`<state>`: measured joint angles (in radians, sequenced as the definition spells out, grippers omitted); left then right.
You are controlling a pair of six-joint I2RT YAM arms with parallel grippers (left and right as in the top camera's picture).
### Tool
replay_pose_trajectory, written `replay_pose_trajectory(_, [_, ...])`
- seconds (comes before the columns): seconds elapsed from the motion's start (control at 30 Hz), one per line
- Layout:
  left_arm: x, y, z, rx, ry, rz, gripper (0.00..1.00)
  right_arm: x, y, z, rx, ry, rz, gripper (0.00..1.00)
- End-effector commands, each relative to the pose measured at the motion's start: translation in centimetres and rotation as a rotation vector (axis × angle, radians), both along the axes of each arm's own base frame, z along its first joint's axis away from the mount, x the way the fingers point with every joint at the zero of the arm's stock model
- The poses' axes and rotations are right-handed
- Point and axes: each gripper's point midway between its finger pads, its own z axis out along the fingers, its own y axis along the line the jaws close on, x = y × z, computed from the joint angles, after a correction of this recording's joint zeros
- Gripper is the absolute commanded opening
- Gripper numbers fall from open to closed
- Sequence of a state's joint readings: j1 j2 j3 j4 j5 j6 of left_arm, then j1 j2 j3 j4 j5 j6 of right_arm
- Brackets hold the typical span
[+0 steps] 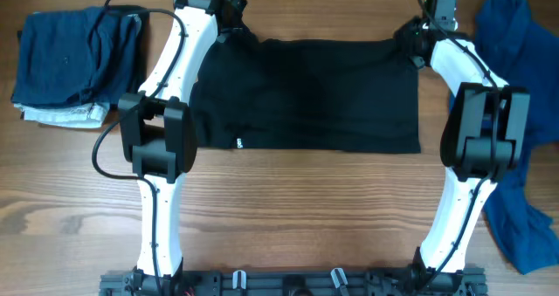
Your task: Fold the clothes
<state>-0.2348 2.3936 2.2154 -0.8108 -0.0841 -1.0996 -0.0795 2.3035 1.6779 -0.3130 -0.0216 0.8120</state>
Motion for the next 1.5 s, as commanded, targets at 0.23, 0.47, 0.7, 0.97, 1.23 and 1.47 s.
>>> replay_pose_trajectory(0.23, [0.3,0.6,2.0,0.042,-0.041,0.005,0.04,0.0,-0.8,-0.9,-0.099,0.027,0.085,0.04])
replay_pose_trajectory(0.47, [0.2,1.3,4.4,0.111,-0.082,-0.111,0.04,0.3,-0.4,7.0,-0.088,-0.099,0.179,0.04])
replay_pose_trajectory(0.7, [-3.7,2.2,7.0,0.153,0.002,-0.159,0.04,-4.6,-1.1,11.5,-0.039,-0.01,0.174,0.04])
replay_pose_trajectory(0.97, [-9.1,3.4,5.5,0.189,0.228,-0.181,0.04,-10.6,-0.3,11.4,-0.034,0.193,0.251,0.04])
replay_pose_trajectory(1.23, [-13.6,6.0,4.5,0.29,0.423,-0.162,0.04,-15.0,0.3,9.9,-0.014,0.377,0.314,0.04])
replay_pose_trajectory(1.47, [-15.2,6.7,4.4,0.318,0.491,-0.162,0.04,-16.7,0.2,9.5,-0.021,0.449,0.336,0.04])
